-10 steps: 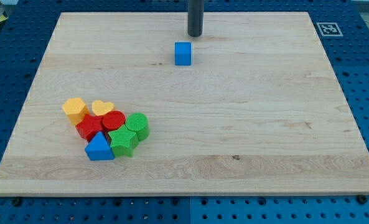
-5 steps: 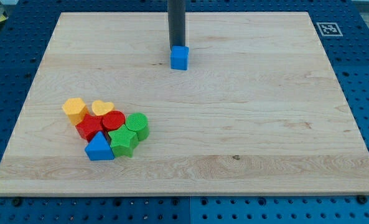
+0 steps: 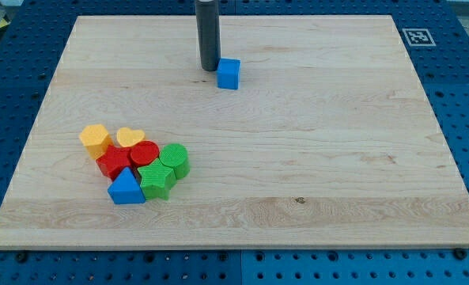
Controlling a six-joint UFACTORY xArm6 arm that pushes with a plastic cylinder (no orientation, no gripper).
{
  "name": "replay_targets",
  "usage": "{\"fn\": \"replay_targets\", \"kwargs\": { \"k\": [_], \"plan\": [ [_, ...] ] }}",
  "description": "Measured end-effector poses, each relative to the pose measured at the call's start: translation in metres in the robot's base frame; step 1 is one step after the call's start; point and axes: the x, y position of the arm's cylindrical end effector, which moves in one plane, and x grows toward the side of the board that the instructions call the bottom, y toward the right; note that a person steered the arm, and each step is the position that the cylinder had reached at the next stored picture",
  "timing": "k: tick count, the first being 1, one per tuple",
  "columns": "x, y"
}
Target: Move the blue cube to the top right of the green circle
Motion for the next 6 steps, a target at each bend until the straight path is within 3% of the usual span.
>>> {"fn": "replay_targets", "kwargs": {
  "k": [1, 5, 6],
  "plan": [
    [0.0, 0.044],
    [0.015, 0.051],
    [0.023, 0.081]
  ]
}}
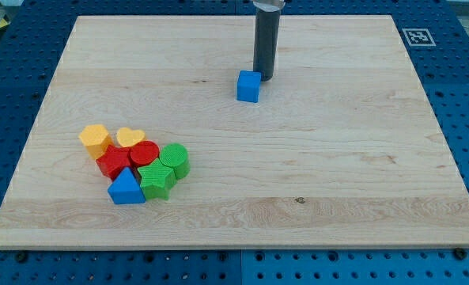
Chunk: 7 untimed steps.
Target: Move the blue cube to the top right of the green circle
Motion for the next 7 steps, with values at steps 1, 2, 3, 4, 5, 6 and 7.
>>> {"fn": "replay_targets", "kwargs": {
  "k": [1, 2, 3, 4, 5, 6, 7],
  "plan": [
    [0.0, 0.0],
    [0.005, -0.008],
    [0.007, -0.011],
    [0.036, -0.011],
    [0.054, 0.0],
    [0.067, 0.001],
    [0.053, -0.01]
  ]
}}
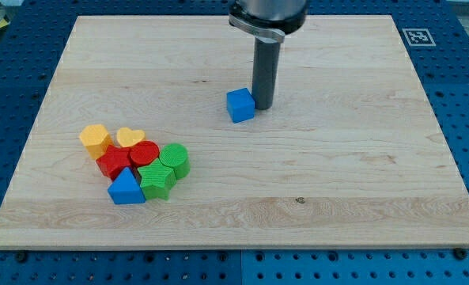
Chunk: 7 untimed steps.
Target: Move the blue cube to the top right of the green circle
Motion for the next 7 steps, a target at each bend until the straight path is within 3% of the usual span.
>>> {"fn": "replay_targets", "kwargs": {
  "k": [1, 4, 6, 7],
  "plan": [
    [-0.033, -0.003],
    [0.031, -0.003],
    [-0.012, -0.007],
    [-0.012, -0.029]
  ]
}}
